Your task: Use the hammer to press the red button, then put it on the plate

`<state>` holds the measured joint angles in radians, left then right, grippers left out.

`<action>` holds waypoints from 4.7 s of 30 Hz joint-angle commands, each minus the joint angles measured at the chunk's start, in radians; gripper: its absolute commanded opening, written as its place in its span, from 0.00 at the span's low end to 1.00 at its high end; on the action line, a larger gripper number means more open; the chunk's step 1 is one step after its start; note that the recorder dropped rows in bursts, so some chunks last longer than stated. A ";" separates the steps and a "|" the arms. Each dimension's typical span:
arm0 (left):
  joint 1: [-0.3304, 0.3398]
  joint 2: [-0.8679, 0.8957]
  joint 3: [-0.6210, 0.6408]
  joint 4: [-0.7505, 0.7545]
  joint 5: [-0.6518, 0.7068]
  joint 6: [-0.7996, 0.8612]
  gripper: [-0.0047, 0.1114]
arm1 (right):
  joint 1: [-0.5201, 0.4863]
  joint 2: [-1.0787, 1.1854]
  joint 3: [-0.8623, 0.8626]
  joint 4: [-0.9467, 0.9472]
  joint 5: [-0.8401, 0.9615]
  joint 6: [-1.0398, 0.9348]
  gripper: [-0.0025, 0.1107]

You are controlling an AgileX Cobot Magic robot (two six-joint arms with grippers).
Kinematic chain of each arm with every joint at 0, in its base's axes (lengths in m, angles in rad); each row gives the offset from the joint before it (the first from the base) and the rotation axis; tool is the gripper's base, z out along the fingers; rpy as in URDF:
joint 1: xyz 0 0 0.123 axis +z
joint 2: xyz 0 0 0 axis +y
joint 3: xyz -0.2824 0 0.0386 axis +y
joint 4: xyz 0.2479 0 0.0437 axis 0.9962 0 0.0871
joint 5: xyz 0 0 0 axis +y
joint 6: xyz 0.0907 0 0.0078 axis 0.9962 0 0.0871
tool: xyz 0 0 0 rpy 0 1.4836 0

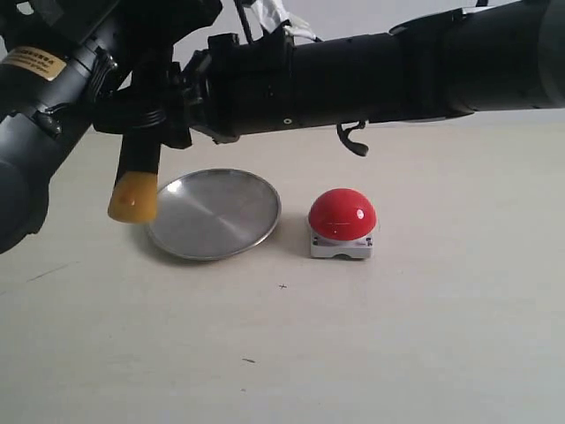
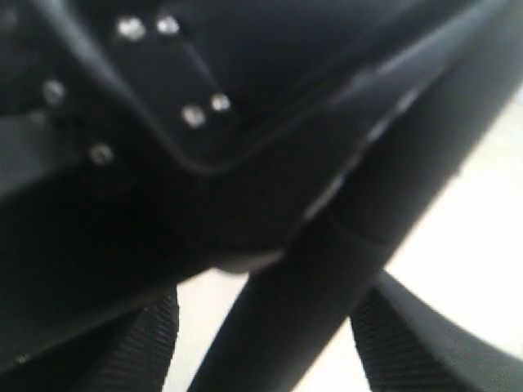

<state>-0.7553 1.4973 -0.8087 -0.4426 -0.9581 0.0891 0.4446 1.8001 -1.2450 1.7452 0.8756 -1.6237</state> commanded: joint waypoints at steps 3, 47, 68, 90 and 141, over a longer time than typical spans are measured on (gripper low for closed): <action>-0.002 -0.008 -0.017 0.002 -0.060 -0.010 0.04 | 0.015 0.007 -0.010 -0.001 -0.068 -0.014 0.55; -0.002 -0.008 -0.017 0.046 -0.039 0.113 0.37 | 0.015 0.012 -0.010 -0.001 -0.119 0.134 0.02; -0.002 -0.067 -0.017 -0.534 -0.087 0.676 0.49 | 0.015 -0.006 -0.010 -0.001 -0.375 0.156 0.02; -0.149 -0.372 0.261 -0.751 -0.061 0.941 0.04 | 0.015 -0.385 0.246 -0.001 -0.841 0.210 0.02; -0.245 -1.461 0.809 -0.308 0.879 0.740 0.04 | 0.015 -0.615 0.765 -0.001 -0.986 0.171 0.02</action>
<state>-0.9940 0.0415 -0.0032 -0.7462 -0.1315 0.8344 0.4602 1.1689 -0.4984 1.7627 -0.1081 -1.4363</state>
